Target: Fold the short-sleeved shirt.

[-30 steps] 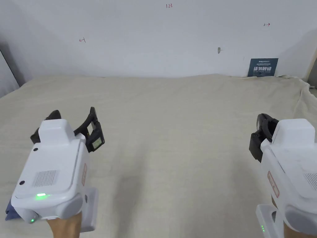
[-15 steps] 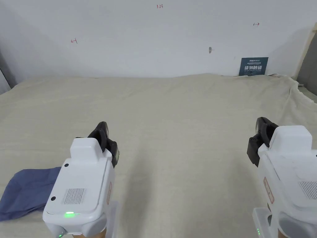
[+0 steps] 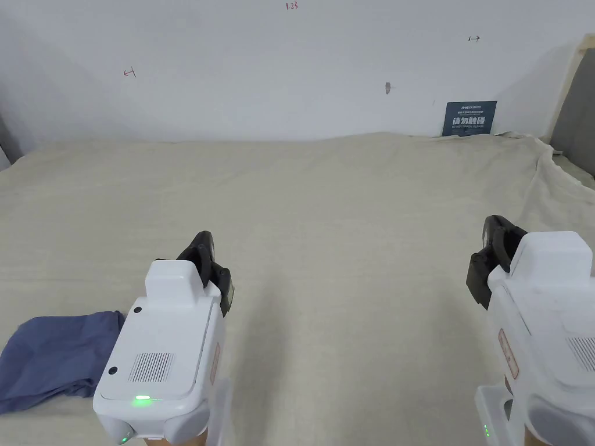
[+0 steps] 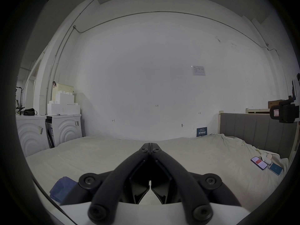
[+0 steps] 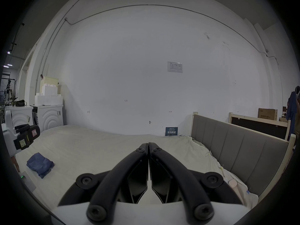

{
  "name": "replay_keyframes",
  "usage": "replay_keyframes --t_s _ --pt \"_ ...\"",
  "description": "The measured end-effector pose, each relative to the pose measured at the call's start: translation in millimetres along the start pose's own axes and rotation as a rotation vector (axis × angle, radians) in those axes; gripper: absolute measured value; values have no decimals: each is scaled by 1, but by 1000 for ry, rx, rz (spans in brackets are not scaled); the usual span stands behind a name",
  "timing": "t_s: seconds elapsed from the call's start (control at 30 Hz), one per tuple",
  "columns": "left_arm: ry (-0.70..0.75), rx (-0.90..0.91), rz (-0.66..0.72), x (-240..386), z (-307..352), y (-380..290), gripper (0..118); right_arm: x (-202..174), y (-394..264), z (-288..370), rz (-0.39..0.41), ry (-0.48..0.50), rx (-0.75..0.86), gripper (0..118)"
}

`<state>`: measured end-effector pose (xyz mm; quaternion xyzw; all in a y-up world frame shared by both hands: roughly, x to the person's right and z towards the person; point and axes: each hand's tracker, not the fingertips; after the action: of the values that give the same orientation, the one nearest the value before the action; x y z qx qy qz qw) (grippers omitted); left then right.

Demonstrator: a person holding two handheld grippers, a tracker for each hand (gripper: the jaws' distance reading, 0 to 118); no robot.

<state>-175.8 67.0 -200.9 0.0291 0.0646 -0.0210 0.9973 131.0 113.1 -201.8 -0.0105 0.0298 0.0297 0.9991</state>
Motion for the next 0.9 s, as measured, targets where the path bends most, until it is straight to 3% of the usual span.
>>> replay_keyframes --t_s 0.9 --pt "-12 -3 -4 1 1 2 0 5 -3 -2 -1 1 -1 0"
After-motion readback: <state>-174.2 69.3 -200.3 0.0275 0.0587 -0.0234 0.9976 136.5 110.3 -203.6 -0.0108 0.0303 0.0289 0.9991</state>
